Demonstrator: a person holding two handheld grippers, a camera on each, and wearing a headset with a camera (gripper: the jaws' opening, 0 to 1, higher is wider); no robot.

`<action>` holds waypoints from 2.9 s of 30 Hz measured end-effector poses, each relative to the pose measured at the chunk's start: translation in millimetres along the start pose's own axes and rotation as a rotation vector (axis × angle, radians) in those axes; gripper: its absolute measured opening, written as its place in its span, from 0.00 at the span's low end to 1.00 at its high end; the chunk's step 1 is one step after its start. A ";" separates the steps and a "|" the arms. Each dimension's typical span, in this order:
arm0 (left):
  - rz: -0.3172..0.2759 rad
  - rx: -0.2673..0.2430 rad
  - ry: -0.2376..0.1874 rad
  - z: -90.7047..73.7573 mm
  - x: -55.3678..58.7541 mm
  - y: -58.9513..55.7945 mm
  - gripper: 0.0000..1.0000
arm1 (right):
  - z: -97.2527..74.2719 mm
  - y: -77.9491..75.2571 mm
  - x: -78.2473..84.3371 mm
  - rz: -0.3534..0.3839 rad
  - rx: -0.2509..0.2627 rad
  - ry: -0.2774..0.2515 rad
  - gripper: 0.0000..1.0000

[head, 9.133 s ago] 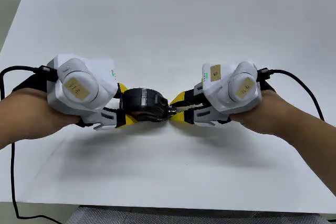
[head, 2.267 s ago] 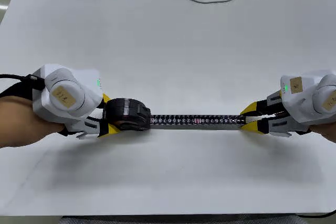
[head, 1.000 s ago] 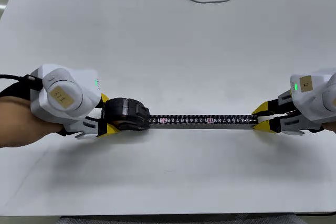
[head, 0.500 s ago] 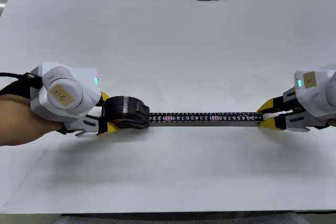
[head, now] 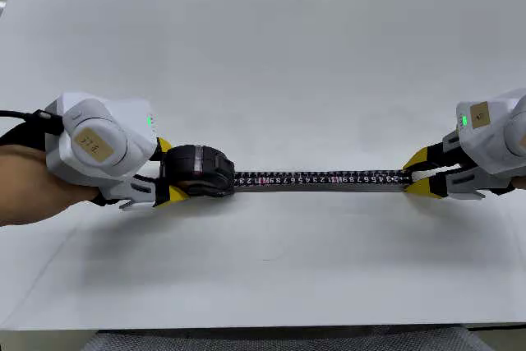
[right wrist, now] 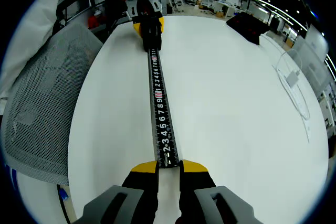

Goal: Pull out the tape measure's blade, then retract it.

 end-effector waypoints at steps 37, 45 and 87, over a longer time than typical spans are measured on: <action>-0.057 0.010 -0.055 -6.5 -4.5 -2.2 0.39 | -4.8 2.4 -7.7 0.079 -0.006 -0.034 0.26; -0.071 0.010 -0.061 -7.5 -5.4 -2.5 0.46 | -6.0 2.2 -7.1 0.089 -0.006 -0.035 0.32; -0.161 -0.081 -0.196 -17.1 -4.3 -9.3 0.64 | -9.9 10.8 -12.3 0.243 0.095 -0.128 0.50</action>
Point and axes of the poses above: the centre of the closed fingertips' face, and the gripper's own axes: z roughly forward along the fingers, y roughly to its left, x roughly out of its underside, the point moved 7 cm from there along -z, roughly backward along the fingers, and after that the axes turned 7 degrees about x, right-handed, at the moved point
